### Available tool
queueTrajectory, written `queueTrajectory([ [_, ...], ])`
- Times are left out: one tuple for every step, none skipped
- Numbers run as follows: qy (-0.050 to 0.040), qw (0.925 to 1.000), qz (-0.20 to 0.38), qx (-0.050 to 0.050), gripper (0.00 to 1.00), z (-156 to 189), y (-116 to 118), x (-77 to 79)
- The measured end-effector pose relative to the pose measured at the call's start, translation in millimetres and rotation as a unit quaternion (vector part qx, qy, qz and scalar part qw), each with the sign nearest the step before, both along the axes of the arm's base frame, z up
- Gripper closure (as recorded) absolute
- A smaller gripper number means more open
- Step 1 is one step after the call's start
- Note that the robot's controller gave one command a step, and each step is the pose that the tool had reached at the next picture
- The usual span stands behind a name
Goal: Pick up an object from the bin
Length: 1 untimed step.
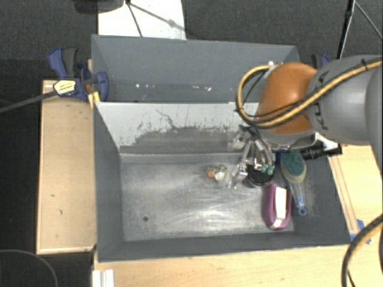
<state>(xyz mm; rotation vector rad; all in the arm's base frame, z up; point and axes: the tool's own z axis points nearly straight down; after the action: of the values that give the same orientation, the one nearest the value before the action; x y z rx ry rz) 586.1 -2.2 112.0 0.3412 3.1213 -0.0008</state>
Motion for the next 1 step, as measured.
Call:
queueTrajectory([
  [-0.0034,0.9952,-0.098,0.001,0.00,-37.0,17.7,7.3],
])
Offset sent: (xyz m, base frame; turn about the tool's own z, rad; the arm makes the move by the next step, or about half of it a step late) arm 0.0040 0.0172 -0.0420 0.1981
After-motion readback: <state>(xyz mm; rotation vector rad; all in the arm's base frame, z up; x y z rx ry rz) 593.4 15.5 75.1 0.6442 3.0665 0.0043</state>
